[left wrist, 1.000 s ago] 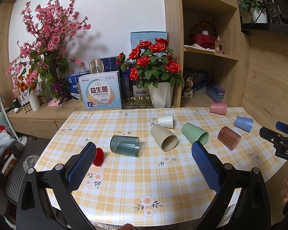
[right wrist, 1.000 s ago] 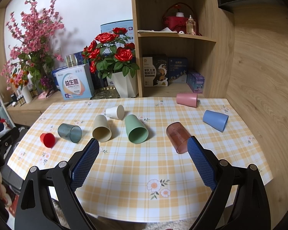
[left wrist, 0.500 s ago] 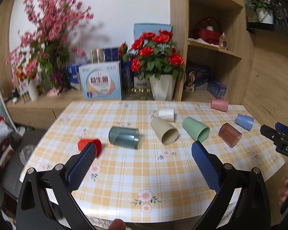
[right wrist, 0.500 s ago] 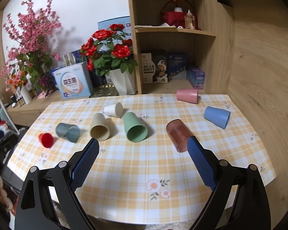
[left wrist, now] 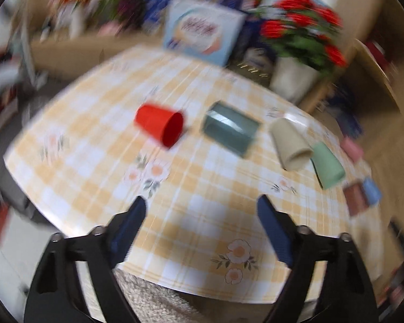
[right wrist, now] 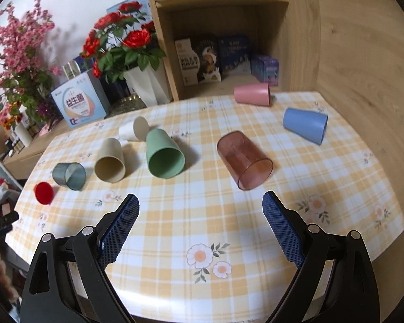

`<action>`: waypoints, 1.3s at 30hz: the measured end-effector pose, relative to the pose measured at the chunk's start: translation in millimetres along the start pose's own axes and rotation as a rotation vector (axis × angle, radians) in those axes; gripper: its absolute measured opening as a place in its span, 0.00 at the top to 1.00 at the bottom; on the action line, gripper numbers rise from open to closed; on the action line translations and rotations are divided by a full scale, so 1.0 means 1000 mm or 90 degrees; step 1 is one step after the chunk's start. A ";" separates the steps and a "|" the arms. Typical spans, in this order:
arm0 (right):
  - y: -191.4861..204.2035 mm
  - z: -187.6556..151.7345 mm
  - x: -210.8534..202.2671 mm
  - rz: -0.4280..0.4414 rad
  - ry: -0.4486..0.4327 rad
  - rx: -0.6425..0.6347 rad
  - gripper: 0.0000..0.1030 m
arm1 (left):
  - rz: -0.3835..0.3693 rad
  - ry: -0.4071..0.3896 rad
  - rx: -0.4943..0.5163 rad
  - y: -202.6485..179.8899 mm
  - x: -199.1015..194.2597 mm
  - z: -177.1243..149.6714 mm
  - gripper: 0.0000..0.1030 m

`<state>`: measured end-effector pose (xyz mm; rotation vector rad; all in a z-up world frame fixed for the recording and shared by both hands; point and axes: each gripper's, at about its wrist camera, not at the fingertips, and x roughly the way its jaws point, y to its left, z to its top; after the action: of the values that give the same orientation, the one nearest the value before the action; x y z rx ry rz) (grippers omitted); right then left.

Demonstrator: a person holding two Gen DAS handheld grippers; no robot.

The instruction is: Flip cup upside down

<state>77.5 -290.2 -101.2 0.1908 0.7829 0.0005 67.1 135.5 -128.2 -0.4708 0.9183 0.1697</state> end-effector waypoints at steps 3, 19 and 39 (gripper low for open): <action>0.000 -0.001 0.015 0.007 0.018 0.002 0.13 | -0.028 0.048 -0.137 0.031 0.026 0.023 0.39; -0.014 0.001 0.057 -0.002 0.068 0.023 0.13 | -0.016 0.085 -0.392 0.071 0.128 0.111 0.40; -0.018 0.001 0.052 0.016 0.058 0.046 0.13 | -0.014 0.125 -0.226 0.048 0.087 0.071 0.46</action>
<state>114.0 -304.7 -140.2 0.2706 0.8720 0.0044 154.8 205.8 -176.7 -0.8367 1.0790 0.2719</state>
